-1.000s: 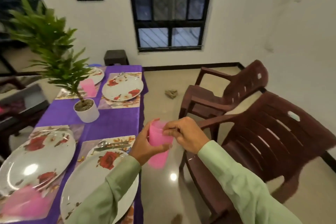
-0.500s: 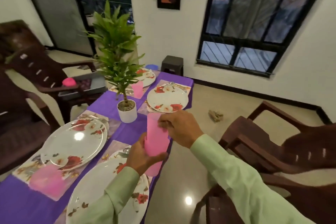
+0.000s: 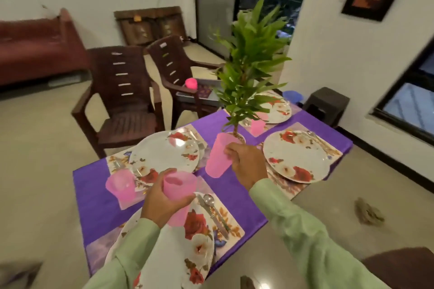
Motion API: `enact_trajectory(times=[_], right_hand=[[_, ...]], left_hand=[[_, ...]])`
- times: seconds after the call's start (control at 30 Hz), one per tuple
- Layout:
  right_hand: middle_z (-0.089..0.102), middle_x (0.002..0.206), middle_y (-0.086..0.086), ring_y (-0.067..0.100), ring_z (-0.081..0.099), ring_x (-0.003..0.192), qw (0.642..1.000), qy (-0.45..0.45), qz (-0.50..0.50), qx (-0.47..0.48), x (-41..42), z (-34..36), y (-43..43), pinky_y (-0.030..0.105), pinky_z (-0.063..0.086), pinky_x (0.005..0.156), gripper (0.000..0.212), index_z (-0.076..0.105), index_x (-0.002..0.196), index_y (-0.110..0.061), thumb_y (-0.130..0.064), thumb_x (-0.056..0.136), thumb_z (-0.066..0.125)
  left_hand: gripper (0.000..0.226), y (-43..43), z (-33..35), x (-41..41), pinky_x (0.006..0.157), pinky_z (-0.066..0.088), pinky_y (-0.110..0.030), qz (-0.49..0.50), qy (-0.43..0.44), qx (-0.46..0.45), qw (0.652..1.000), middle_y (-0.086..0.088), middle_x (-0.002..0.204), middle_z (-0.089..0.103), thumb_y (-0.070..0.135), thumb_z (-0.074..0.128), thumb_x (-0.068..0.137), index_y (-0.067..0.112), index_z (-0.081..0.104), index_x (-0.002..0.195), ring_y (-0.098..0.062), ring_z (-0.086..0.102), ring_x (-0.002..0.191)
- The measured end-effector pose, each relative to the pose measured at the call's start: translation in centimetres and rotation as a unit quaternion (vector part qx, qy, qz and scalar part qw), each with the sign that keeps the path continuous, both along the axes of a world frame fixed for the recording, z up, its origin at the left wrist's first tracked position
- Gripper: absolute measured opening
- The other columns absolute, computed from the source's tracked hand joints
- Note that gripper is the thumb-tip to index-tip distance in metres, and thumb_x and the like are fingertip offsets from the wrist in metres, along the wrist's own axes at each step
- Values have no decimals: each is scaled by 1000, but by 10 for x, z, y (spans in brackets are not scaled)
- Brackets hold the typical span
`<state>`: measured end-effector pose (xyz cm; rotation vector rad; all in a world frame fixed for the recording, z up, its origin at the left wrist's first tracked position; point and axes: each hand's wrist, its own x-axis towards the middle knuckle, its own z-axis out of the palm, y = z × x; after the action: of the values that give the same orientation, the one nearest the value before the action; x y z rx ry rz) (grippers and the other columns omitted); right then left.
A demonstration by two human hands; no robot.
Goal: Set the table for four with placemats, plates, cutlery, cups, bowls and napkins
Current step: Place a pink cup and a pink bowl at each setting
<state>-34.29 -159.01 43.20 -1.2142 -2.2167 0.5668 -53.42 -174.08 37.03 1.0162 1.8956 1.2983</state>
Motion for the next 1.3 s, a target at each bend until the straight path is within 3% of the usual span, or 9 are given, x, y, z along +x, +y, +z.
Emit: enact_trajectory(times=[0.07, 0.13, 0.23, 0.37, 0.7, 0.83, 1.0, 1.13, 1.3], right_hand=[[72, 95, 15, 35, 64, 91, 996, -61, 55, -23, -17, -25, 22, 40, 49, 71, 18, 73, 97, -9, -10, 94, 55], [71, 98, 15, 36, 63, 95, 982, -138, 128, -26, -30, -51, 40, 41, 50, 72, 22, 70, 101, -9, -1, 89, 54], [66, 115, 15, 35, 57, 111, 953, -213, 212, -45, -43, -88, 54, 43, 50, 85, 45, 65, 121, -11, 6, 83, 50], [53, 134, 15, 35, 51, 124, 918, -267, 282, -84, -54, -120, 63, 44, 44, 101, 52, 55, 137, -18, 2, 90, 48], [55, 132, 17, 39, 57, 117, 871, -306, 384, -20, -64, -138, 68, 47, 50, 92, 54, 48, 141, -14, 3, 90, 53], [52, 139, 10, 31, 45, 129, 895, -220, 387, 19, -47, -119, 73, 43, 43, 102, 50, 51, 139, -14, -4, 91, 55], [69, 114, 9, 31, 63, 107, 946, -64, 312, 57, 3, -99, 108, 39, 53, 91, 31, 70, 113, -9, -3, 83, 65], [71, 110, 4, 28, 64, 101, 975, -32, 214, 37, 51, -83, 154, 39, 54, 85, 23, 73, 105, -15, -9, 86, 62], [72, 103, 0, 27, 67, 95, 991, -10, 131, 30, 114, -75, 217, 36, 55, 80, 19, 75, 99, -18, -10, 85, 65]], left_hand=[[87, -1, 1, -3, 90, 51, -36, 52, 5, -2, 999, 5, 115, 61, 47, 94, 48, 38, 51, 124, -20, 56, 108], [92, -1, 6, 1, 89, 49, -35, 98, 8, 6, 995, 8, 111, 63, 57, 92, 43, 38, 52, 124, -18, 57, 106], [89, -3, 9, 14, 85, 51, -36, 136, 21, 12, 990, 11, 104, 66, 65, 85, 40, 45, 51, 121, -14, 59, 103], [90, -7, 9, 37, 85, 52, -37, 188, 21, 19, 982, 9, 106, 67, 58, 86, 43, 40, 51, 124, -12, 60, 104], [83, -3, 5, 61, 85, 54, -35, 254, 25, 42, 966, 6, 108, 66, 56, 87, 45, 44, 52, 119, -15, 61, 104], [80, 22, 5, 61, 86, 53, -37, 234, 1, 67, 970, 15, 101, 66, 52, 87, 45, 45, 52, 117, -12, 59, 106], [80, 75, 6, 72, 87, 53, -33, 173, -13, 101, 980, 20, 100, 63, 34, 94, 51, 39, 53, 119, -9, 59, 104], [83, 129, 4, 94, 91, 54, -39, 111, -15, 109, 988, 7, 103, 68, 36, 94, 46, 36, 55, 120, -18, 65, 100], [83, 204, -4, 141, 88, 54, -31, 49, -8, 123, 991, 13, 110, 65, 36, 93, 45, 40, 55, 119, -16, 65, 102]])
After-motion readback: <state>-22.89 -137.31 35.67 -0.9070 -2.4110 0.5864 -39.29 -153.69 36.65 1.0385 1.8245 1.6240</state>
